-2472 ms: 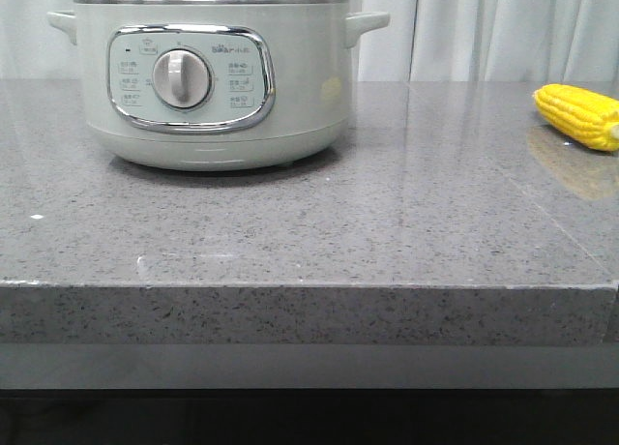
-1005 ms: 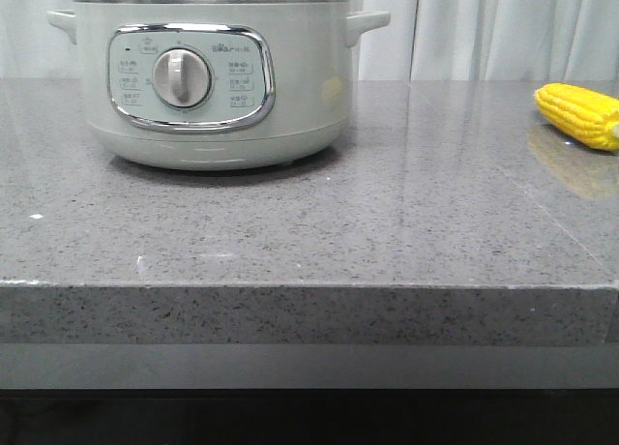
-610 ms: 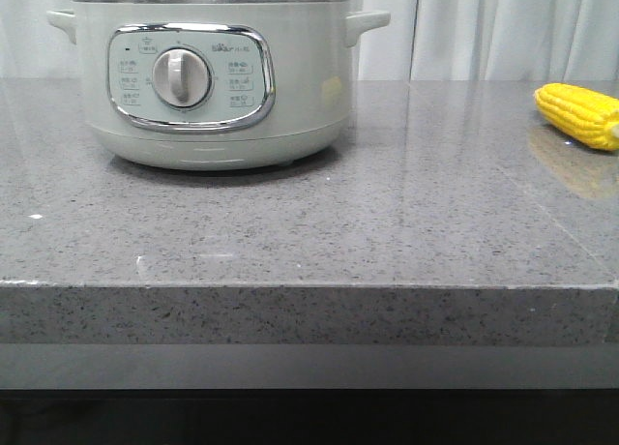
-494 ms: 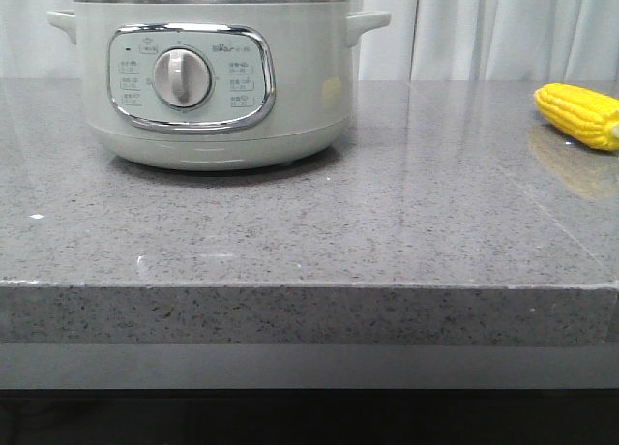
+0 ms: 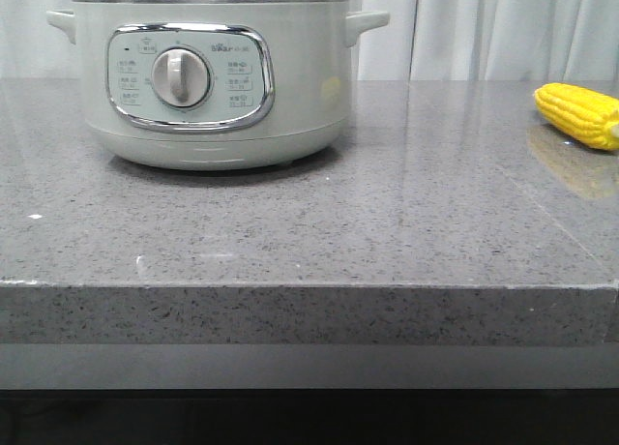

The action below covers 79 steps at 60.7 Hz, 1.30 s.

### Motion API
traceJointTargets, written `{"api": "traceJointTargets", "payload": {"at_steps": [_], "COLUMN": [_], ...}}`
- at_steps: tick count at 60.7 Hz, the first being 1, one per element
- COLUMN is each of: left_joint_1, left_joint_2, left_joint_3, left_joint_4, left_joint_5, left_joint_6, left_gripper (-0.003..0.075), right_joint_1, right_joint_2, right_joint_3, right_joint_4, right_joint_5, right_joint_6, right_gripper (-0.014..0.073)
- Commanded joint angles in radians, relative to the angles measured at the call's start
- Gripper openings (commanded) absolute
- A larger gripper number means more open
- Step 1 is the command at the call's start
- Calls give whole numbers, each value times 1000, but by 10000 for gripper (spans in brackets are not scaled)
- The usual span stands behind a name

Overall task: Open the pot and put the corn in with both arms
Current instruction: 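Grasp the glass lid knob with the left gripper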

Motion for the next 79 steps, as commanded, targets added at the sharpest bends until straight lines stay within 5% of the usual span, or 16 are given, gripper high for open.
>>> {"api": "traceJointTargets", "payload": {"at_steps": [1, 12, 37, 79], "left_joint_1": [-50, -152, -352, -354], "left_joint_2": [6, 32, 355, 950], "left_joint_3": [-34, -44, -290, -821], "left_joint_4": [-14, -14, -14, -49], "left_joint_5": [-143, -249, -261, -261], "left_joint_6": [1, 1, 1, 1], "left_gripper": [512, 512, 512, 512], "right_joint_1": [-7, -7, -7, -7], "right_joint_2": [5, 5, 5, 5], "right_joint_3": [-33, -33, -33, -33], "right_joint_4": [-8, -8, -8, -8], "right_joint_5": [-64, -64, -64, -64], "right_joint_6": [-6, -6, -6, -6], "right_gripper": [643, 643, 643, 643]}}
